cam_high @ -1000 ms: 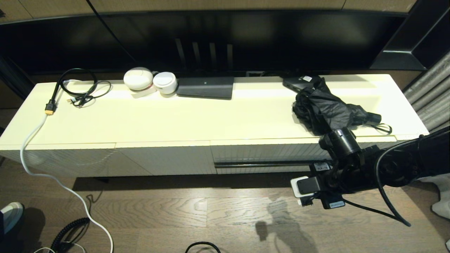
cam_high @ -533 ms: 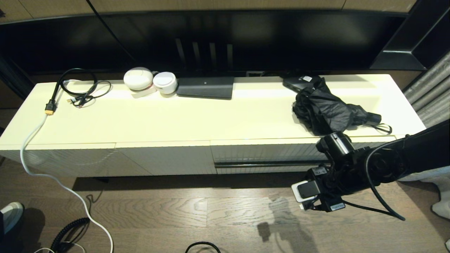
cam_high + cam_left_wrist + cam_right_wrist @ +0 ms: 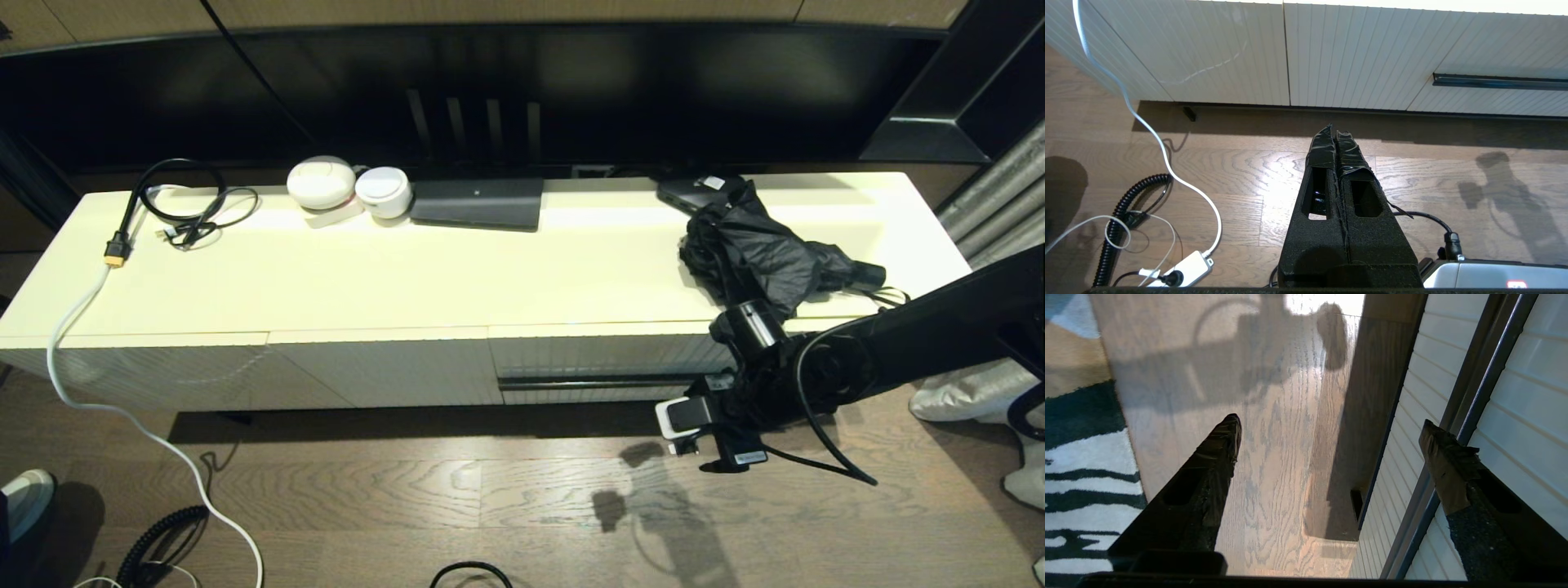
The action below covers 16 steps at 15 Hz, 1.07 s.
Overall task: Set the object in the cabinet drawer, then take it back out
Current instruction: Open the drawer
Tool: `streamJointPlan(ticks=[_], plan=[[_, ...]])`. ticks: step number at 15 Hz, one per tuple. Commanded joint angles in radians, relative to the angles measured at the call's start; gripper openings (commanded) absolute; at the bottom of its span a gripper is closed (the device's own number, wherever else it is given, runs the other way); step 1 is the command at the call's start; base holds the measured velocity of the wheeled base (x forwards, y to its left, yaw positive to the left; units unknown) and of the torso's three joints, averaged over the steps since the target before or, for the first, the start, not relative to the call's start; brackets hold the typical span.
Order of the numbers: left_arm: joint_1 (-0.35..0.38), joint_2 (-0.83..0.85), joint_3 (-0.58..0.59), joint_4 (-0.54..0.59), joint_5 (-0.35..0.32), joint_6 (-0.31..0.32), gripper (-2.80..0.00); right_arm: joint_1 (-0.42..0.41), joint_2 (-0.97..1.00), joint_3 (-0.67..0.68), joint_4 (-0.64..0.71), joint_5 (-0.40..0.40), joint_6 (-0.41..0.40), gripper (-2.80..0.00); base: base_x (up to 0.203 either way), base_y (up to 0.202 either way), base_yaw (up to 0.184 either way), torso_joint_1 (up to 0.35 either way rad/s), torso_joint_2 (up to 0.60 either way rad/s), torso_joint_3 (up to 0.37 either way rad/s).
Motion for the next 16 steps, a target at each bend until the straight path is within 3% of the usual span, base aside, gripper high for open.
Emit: streamJointPlan(ticks=[1, 16], plan=[[0.000, 0.000, 0.000, 0.000, 0.000, -0.001, -2.80, -0.010, 0.047, -0.042, -0.003, 0.001, -0.006, 0.00, 0.000, 0.000, 0.000, 0.000, 0.00, 0.000], [0.000, 0.000, 0.000, 0.000, 0.000, -0.001, -2.80, -0.036, 0.169, -0.203, -0.069, -0.021, 0.026, 0.00, 0.000, 0.000, 0.000, 0.000, 0.00, 0.000]])
